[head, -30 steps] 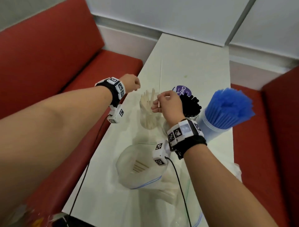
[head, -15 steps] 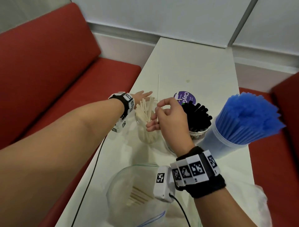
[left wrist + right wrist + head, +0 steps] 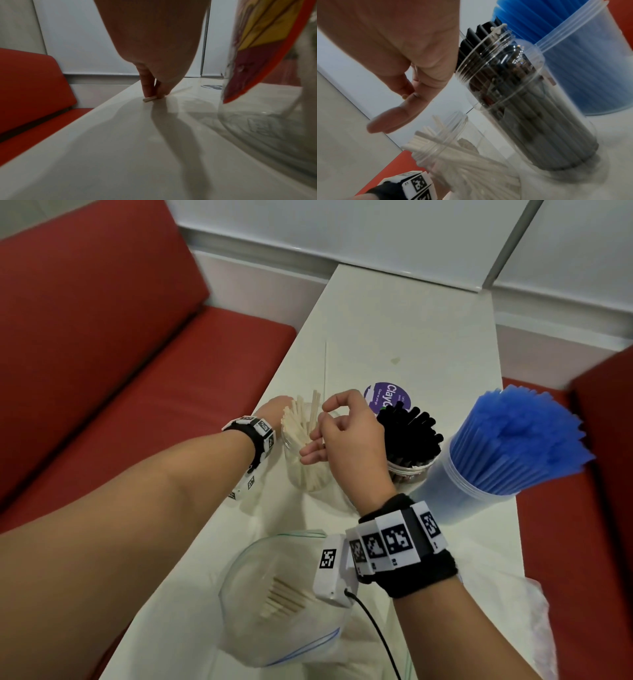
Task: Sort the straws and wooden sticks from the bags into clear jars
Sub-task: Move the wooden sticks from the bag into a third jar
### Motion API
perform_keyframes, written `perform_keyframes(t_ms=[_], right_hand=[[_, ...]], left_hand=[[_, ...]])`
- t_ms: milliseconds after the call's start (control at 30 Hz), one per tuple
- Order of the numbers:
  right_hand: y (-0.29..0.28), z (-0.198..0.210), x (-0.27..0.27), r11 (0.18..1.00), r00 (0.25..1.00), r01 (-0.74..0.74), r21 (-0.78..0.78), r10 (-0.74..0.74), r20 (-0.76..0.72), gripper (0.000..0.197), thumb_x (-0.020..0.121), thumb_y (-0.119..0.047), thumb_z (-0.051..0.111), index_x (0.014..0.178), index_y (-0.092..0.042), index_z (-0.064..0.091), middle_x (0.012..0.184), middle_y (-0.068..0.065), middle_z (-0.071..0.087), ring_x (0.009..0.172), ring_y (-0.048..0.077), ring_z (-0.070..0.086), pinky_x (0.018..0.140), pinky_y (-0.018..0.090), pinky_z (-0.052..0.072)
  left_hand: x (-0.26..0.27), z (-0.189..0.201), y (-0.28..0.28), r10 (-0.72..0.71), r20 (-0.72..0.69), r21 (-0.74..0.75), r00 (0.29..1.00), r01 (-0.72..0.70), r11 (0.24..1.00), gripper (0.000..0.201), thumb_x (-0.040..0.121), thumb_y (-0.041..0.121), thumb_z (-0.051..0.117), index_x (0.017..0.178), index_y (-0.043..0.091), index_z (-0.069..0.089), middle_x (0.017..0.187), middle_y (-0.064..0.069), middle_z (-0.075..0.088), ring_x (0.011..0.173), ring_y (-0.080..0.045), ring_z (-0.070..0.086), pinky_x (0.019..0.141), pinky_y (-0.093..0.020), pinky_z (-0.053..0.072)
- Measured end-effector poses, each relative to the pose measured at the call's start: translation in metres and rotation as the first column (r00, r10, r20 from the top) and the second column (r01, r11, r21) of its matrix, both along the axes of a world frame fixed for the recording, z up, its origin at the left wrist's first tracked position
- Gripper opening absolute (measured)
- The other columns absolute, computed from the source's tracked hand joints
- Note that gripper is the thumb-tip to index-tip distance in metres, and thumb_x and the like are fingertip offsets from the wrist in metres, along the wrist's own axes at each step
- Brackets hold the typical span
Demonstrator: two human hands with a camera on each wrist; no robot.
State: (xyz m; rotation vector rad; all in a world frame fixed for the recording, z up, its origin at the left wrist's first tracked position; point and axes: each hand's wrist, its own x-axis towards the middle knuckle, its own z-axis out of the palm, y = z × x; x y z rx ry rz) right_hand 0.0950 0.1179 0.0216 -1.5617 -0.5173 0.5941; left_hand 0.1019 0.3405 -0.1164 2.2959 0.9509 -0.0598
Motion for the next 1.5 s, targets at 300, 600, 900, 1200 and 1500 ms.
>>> perform_keyframes(t_ms=[300,600,900,1200,1500], right_hand=[[0.000,0.010,-0.023,0.995,0.999,-0.008,-0.095,0.003,-0.048,0.029,0.101,-0.001,0.047,0.126,-0.016,0.049,0.080,0.011,0.066,0.057,0.024,0.069,0.061,0.041,0.062],[-0.012,0.037,-0.070,0.953,0.998,-0.066,-0.297,0.056,-0.039,0.015,0.098,-0.011,0.051,0.111,-0.010,0.060,0.084,0.010,0.072,0.069,0.021,0.069,0.061,0.036,0.058],[-0.048,0.064,-0.112,0.909,0.955,-0.050,-0.415,0.165,0.246,0.016,0.097,-0.013,0.052,0.106,-0.009,0.065,0.093,0.003,0.070,0.086,0.021,0.063,0.076,0.028,0.046],[-0.079,0.051,-0.118,0.855,0.919,-0.158,-0.493,0.311,0.244,0.021,0.102,-0.012,0.052,0.090,-0.004,0.067,0.077,0.006,0.062,0.071,0.019,0.056,0.065,0.029,0.039],[-0.085,0.021,-0.114,0.808,0.878,-0.450,-0.379,0.479,-0.021,0.008,0.093,-0.008,0.069,0.099,-0.004,0.066,0.078,0.006,0.063,0.072,0.019,0.058,0.071,0.031,0.053]], left_hand=[[-0.077,0.016,-0.026,0.168,-0.151,0.122,0.974,-0.151,0.981,0.023,0.097,0.003,0.047,0.112,-0.007,0.062,0.110,-0.023,0.066,0.101,-0.036,0.065,0.086,-0.039,0.054],[-0.139,0.112,-0.096,0.681,0.391,-0.808,0.619,-0.122,0.576,0.029,0.105,0.015,0.038,0.120,-0.003,0.054,0.087,-0.015,0.066,0.070,-0.027,0.066,0.063,-0.033,0.053],[-0.193,0.158,-0.190,0.607,0.457,-0.889,0.650,0.336,0.310,0.030,0.104,0.027,0.043,0.116,0.014,0.067,0.097,0.000,0.069,0.081,-0.009,0.062,0.069,-0.025,0.053],[-0.211,0.159,-0.234,0.716,0.287,-0.954,0.636,0.258,0.153,0.036,0.106,0.029,0.038,0.131,0.013,0.058,0.090,0.001,0.065,0.077,-0.012,0.062,0.068,-0.034,0.057],[-0.205,0.168,-0.203,0.726,0.422,-0.869,0.544,0.014,0.495,0.027,0.107,0.026,0.035,0.092,0.010,0.052,0.061,0.001,0.043,0.055,-0.016,0.049,0.055,-0.032,0.046]])
